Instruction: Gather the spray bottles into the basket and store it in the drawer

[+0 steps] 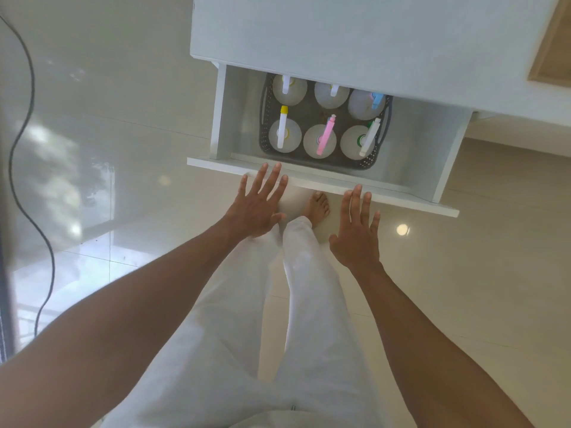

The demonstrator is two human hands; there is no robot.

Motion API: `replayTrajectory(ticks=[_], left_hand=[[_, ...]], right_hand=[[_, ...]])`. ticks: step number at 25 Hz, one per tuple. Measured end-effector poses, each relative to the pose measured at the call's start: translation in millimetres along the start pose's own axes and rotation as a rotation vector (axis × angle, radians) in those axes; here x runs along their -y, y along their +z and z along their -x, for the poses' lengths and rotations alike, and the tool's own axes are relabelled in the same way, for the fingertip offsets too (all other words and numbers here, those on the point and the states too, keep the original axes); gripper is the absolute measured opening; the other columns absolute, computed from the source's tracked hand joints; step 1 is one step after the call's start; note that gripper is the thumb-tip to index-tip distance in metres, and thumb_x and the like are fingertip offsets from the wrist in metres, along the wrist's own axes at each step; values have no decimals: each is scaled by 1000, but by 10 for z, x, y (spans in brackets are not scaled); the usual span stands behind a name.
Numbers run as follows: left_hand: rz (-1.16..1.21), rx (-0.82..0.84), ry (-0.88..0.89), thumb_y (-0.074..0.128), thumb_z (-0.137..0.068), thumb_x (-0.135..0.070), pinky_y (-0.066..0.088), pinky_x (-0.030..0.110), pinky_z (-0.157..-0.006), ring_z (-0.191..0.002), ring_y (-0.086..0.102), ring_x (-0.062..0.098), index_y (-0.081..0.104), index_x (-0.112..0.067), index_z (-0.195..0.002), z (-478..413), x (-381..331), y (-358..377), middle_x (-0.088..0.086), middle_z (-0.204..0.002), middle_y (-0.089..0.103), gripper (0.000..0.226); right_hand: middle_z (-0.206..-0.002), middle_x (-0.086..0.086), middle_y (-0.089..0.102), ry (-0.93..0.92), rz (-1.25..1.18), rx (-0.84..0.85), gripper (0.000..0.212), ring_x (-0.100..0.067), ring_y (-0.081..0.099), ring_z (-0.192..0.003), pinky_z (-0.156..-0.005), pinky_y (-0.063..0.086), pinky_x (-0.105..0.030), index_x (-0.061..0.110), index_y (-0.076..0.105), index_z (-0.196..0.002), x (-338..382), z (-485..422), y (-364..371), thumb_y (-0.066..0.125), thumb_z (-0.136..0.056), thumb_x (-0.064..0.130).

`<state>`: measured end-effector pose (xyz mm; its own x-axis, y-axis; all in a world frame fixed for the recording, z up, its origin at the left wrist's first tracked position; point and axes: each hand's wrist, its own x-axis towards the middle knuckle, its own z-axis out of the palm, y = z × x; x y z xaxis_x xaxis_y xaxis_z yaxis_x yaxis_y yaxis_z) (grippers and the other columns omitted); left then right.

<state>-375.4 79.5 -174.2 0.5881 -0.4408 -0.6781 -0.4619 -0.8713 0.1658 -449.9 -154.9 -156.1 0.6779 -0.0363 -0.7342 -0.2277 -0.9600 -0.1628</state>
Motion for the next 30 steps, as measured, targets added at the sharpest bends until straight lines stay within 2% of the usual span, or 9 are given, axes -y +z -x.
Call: replayTrajectory(ticks=[6, 12, 14, 17, 20, 23, 26, 30], left_hand=[[54, -33, -32, 40, -100, -56, 14, 67, -121, -155, -11, 38, -4, -13, -160, -287, 47, -223, 13, -167, -15, 85], [139, -70, -68, 28, -101, -59, 9, 66, -120, -155, -13, 36, -6, -13, -159, -596, 112, -550, 13, -167, -17, 82], [148, -85, -79, 27, -102, -57, 10, 66, -122, -155, -14, 36, -7, -13, -159, -703, 123, -664, 13, -167, -18, 80], [141, -107, -86, 29, -103, -53, 13, 67, -121, -155, -13, 36, -8, -15, -159, -816, 146, -766, 13, -167, -18, 77], [142, -124, -68, 31, -103, -50, 14, 66, -122, -155, -11, 36, -7, -15, -159, -879, 96, -866, 13, -167, -16, 76], [120, -155, -74, 27, -103, -50, 14, 64, -121, -156, -9, 36, -5, -15, -160, -964, 61, -1016, 12, -168, -13, 74], [87, -163, -108, 27, -103, -49, 14, 63, -121, -156, -9, 33, -6, -16, -160, -1011, 67, -1089, 10, -168, -13, 73], [176, -99, -149, 31, -104, -51, 11, 62, -122, -155, -14, 32, -11, -15, -159, -1157, 66, -1557, 8, -167, -19, 78]], right_hand=[[-169, -12, -18, -12, -6, -41, 85, -34, -14, -157, -127, 6, -61, 9, -10, -161, -14, -300, -317, 47, -99, 17], [-169, -14, -20, -8, 19, -64, 93, -37, -16, -157, -127, 7, -63, 7, -12, -160, 21, -635, -640, 54, -101, 34], [-169, -15, -20, 6, 38, -79, 96, -37, -16, -157, -127, 5, -62, 7, -12, -160, 31, -769, -742, 56, -99, 35], [-169, -13, -19, 36, 71, -141, 97, -36, -15, -157, -127, 6, -61, 9, -12, -161, 47, -944, -841, 58, -93, 18], [-170, -14, -12, 55, 96, -279, 98, -39, -8, -158, -126, 10, -64, 13, -5, -162, 42, -1054, -955, 52, -82, 3], [-171, -14, -6, 73, 83, -386, 84, -40, -3, -158, -125, 9, -65, 16, -1, -162, 42, -1132, -1131, 46, -93, 16], [-171, -10, -7, 72, 110, -374, 73, -36, -5, -159, -126, 8, -64, 18, -2, -163, 43, -1172, -1160, 42, -109, 39], [-171, -7, -9, 32, 44, -271, 73, -33, -6, -159, -124, 13, -65, 18, -4, -163, -57, -1249, -1618, 41, -109, 39]])
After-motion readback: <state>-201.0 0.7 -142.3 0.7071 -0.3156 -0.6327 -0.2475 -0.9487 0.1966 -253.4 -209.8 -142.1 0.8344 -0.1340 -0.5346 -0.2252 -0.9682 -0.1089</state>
